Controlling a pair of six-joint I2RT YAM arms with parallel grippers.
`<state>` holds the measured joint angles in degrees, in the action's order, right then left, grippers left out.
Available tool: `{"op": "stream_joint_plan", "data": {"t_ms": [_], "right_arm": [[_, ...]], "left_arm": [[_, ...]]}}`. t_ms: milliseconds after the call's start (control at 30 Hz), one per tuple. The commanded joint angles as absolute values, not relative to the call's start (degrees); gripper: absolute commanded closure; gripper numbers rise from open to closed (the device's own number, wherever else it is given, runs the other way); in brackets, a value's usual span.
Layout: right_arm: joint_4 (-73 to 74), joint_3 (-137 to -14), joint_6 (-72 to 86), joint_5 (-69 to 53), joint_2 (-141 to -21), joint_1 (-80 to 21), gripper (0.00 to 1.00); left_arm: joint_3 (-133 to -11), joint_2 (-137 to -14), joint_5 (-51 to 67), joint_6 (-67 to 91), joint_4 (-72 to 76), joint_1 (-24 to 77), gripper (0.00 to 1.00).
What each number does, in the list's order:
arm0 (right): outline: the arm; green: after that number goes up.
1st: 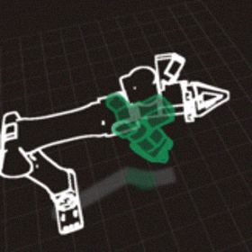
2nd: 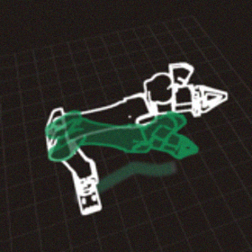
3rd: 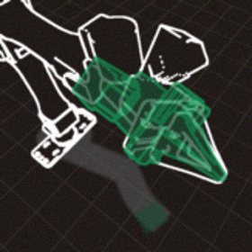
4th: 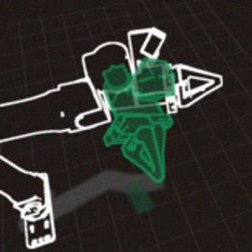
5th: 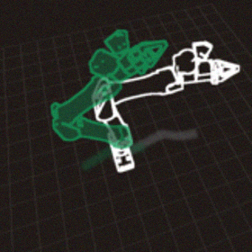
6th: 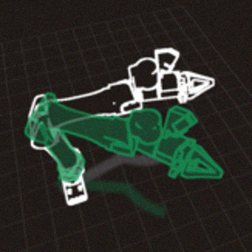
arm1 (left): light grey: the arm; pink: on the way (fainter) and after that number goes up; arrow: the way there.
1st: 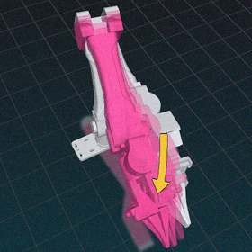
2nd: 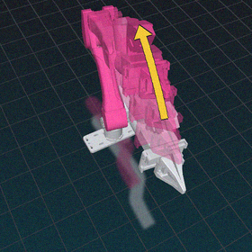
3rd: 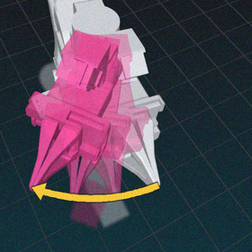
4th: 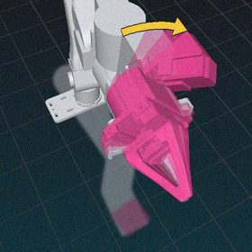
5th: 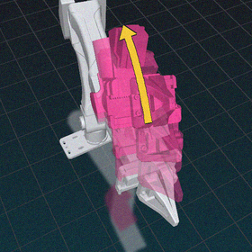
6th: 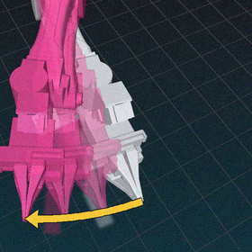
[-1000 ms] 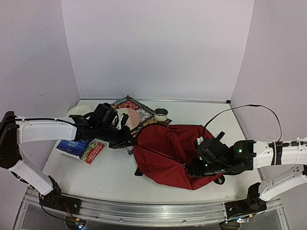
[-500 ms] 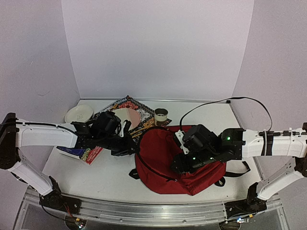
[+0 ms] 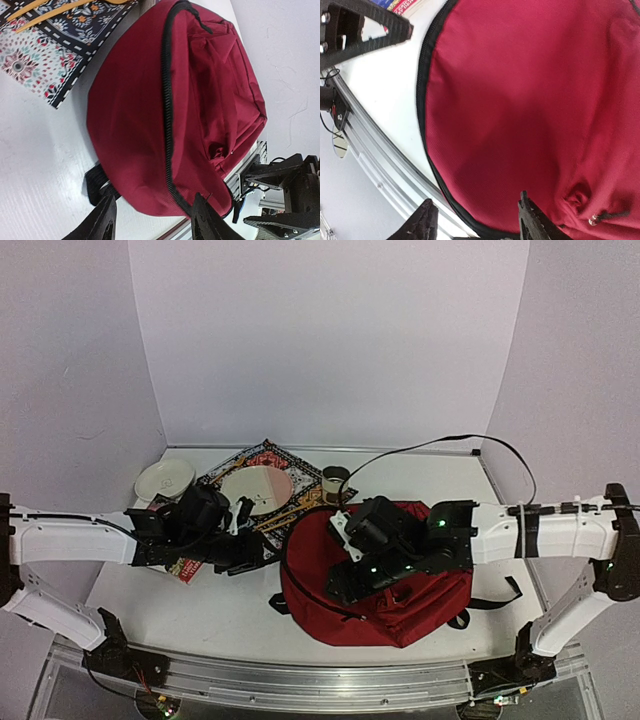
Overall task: Pack the student bag
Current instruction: Open the largest pocket of the bag.
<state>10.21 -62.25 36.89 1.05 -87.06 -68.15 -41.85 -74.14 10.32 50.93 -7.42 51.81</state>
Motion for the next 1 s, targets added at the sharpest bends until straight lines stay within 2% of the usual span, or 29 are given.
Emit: {"op": "stream_joint_plan", "data": {"t_ms": [0, 267, 500, 700, 900, 967], "right_arm": [[12.1, -70.2, 35.5, 5.9, -93.1, -69.2, 0.40], [13.9, -79.9, 34.7, 10.6, -104.6, -69.4, 0.39], [17.4, -81.2, 35.3, 14.0, -107.4, -69.4, 0.47], [20.3, -80.0, 36.3, 17.6, -106.8, -69.4, 0.62], [21.9, -79.2, 37.4, 20.5, -104.5, -69.4, 0.88], [21.9, -79.2, 37.3, 20.5, -103.8, -69.4, 0.93]], "left_arm": [[-40.2, -71.3, 8.9, 51.3, -6.1, 51.8, 0.49], [-40.5, -71.7, 10.3, 51.3, -5.3, 51.9, 0.49], [-40.5, -73.2, 11.7, 51.2, -3.7, 51.9, 0.49], [-40.7, -74.9, 13.1, 51.5, -2.3, 51.9, 0.49], [-41.5, -76.4, 13.8, 51.6, -1.5, 51.9, 0.49], [-42.0, -77.2, 14.1, 51.7, -1.0, 51.9, 0.49]]}}
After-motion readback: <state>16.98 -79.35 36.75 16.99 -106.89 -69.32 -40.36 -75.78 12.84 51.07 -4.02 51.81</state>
